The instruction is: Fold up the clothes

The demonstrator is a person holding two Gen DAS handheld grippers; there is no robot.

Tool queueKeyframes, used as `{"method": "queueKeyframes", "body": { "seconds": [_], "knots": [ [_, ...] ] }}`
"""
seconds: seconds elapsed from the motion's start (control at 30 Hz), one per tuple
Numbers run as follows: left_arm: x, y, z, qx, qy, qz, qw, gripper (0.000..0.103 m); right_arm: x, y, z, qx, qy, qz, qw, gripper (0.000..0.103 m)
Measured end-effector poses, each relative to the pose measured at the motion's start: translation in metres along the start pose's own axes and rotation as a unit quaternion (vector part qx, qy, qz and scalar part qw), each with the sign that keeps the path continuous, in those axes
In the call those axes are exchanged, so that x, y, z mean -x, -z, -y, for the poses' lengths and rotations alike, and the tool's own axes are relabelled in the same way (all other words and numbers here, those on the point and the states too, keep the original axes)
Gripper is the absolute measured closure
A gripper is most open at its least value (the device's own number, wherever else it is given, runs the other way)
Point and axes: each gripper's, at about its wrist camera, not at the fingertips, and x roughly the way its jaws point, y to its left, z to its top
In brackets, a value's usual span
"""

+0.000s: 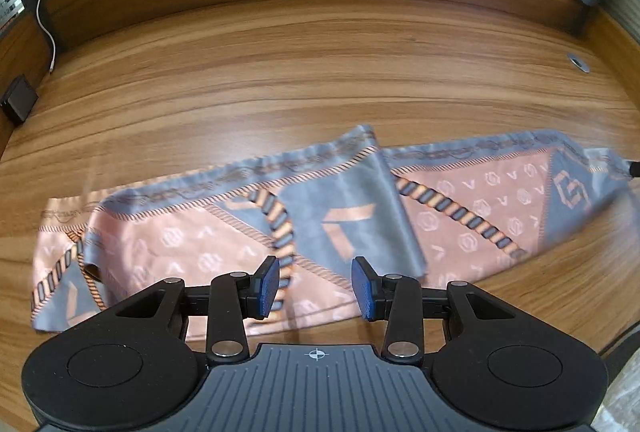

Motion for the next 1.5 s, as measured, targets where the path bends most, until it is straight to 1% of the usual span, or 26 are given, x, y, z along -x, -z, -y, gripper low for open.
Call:
{"method": "queueKeyframes", "body": {
  "seconds": [0.23, 0.27, 0.3, 0.33, 0.37, 0.43, 0.53, 0.63, 0.73, 0.93, 1.0, 1.07, 1.13, 1.17, 1.2, 1.3, 1.37, 1.43, 1.5],
  "knots": [
    [0.003, 0.007, 0.018, 0.019, -0.02, -0.001, 0.9996, 0.06, -0.005, 0.004, 0.022, 0.015, 0.015, -0.015, 1.0, 0.1],
    [0.003, 0.008, 0.018, 0.023, -0.023, -0.001, 0.9995, 0.059, -0.005, 0.004, 0.024, 0.019, 0.02, -0.016, 0.999, 0.093],
    [0.004, 0.01, 0.017, 0.028, -0.027, 0.0, 0.9992, 0.054, -0.003, 0.005, 0.023, 0.026, 0.029, -0.013, 0.999, 0.087],
    [0.004, 0.011, 0.014, 0.032, -0.031, 0.001, 0.999, 0.052, -0.002, 0.005, 0.023, 0.032, 0.038, -0.01, 0.999, 0.08],
    [0.005, 0.012, 0.011, 0.036, -0.036, 0.002, 0.9987, 0.052, 0.0, 0.006, 0.023, 0.037, 0.044, -0.009, 0.998, 0.078],
    [0.008, 0.013, 0.003, 0.047, -0.045, 0.003, 0.9978, 0.052, 0.004, 0.005, 0.022, 0.034, 0.045, -0.009, 0.998, 0.078],
    [0.01, 0.016, -0.012, 0.071, -0.058, 0.005, 0.9958, 0.052, 0.009, 0.004, 0.016, 0.027, 0.03, -0.014, 0.999, 0.078],
    [0.012, 0.017, -0.032, 0.102, -0.073, 0.007, 0.9921, 0.052, 0.012, 0.002, 0.005, 0.026, 0.013, -0.019, 0.999, 0.078],
    [0.016, 0.018, -0.056, 0.122, -0.089, 0.013, 0.9884, 0.052, 0.012, -0.002, -0.009, 0.028, 0.007, -0.022, 0.999, 0.077],
    [0.009, 0.013, -0.088, 0.147, -0.111, 0.012, 0.9828, 0.052, 0.012, -0.006, -0.04, 0.035, 0.002, -0.024, 0.999, 0.077],
    [0.005, 0.009, -0.094, 0.152, -0.108, 0.016, 0.9823, 0.052, 0.015, -0.005, -0.048, 0.036, 0.001, -0.023, 0.999, 0.077],
    [0.0, 0.006, -0.095, 0.147, -0.11, 0.015, 0.9829, 0.052, 0.018, -0.004, -0.054, 0.037, 0.001, -0.023, 0.999, 0.077],
    [-0.006, 0.003, -0.095, 0.139, -0.114, 0.011, 0.9836, 0.067, 0.021, -0.003, -0.058, 0.039, 0.002, -0.022, 0.999, 0.077],
    [-0.008, 0.001, -0.095, 0.137, -0.115, 0.01, 0.9838, 0.082, 0.022, -0.002, -0.058, 0.039, 0.003, -0.021, 0.999, 0.077],
    [-0.01, 0.0, -0.094, 0.137, -0.113, 0.011, 0.9841, 0.092, 0.024, -0.002, -0.058, 0.04, 0.003, -0.019, 0.999, 0.077],
    [-0.005, -0.003, -0.086, 0.127, -0.11, 0.032, 0.9853, 0.1, 0.028, 0.0, -0.056, 0.04, 0.006, -0.015, 0.999, 0.077],
    [0.003, -0.008, -0.076, 0.122, -0.097, 0.05, 0.9864, 0.1, 0.031, 0.002, -0.05, 0.037, 0.006, -0.013, 0.999, 0.076],
    [0.01, -0.013, -0.061, 0.1, -0.09, 0.069, 0.9885, 0.1, 0.033, 0.003, -0.044, 0.035, 0.006, -0.011, 0.999, 0.076],
    [0.017, -0.02, -0.037, 0.064, -0.07, 0.087, 0.9917, 0.1, 0.033, 0.005, -0.036, 0.034, 0.004, -0.011, 0.999, 0.076]
  ]
}}
